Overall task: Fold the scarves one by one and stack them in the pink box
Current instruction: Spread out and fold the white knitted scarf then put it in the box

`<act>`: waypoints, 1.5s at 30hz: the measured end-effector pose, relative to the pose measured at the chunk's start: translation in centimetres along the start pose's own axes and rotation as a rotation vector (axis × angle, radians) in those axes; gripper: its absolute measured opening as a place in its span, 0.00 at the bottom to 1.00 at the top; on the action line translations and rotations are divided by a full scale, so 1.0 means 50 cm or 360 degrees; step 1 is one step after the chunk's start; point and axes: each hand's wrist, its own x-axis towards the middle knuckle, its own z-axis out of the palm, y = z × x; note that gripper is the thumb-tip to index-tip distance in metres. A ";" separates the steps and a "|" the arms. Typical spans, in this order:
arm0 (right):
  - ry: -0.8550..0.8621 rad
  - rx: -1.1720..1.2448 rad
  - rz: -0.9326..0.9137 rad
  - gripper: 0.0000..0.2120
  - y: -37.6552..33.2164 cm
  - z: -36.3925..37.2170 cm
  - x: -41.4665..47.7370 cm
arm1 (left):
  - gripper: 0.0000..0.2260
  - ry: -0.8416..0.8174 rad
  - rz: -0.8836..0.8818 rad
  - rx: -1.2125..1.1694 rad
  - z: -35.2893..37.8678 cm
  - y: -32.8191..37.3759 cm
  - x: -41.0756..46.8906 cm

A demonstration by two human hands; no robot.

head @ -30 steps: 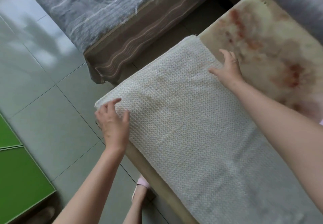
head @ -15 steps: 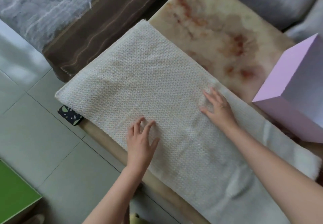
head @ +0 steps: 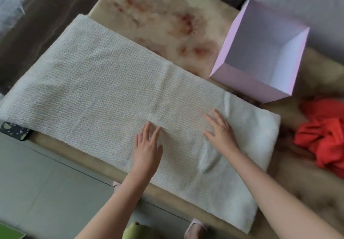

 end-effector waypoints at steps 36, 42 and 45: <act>0.0526 0.1640 0.1278 0.11 0.242 0.111 -0.421 | 0.32 -0.0382 0.0835 0.0591 0.302 0.652 0.248; 0.0579 0.1653 0.1240 0.13 0.244 0.119 -0.426 | 0.24 -0.0332 0.0816 0.0438 0.304 0.654 0.269; 0.0576 0.1677 0.1207 0.12 0.250 0.123 -0.430 | 0.19 -0.0287 0.0833 0.0226 0.299 0.658 0.257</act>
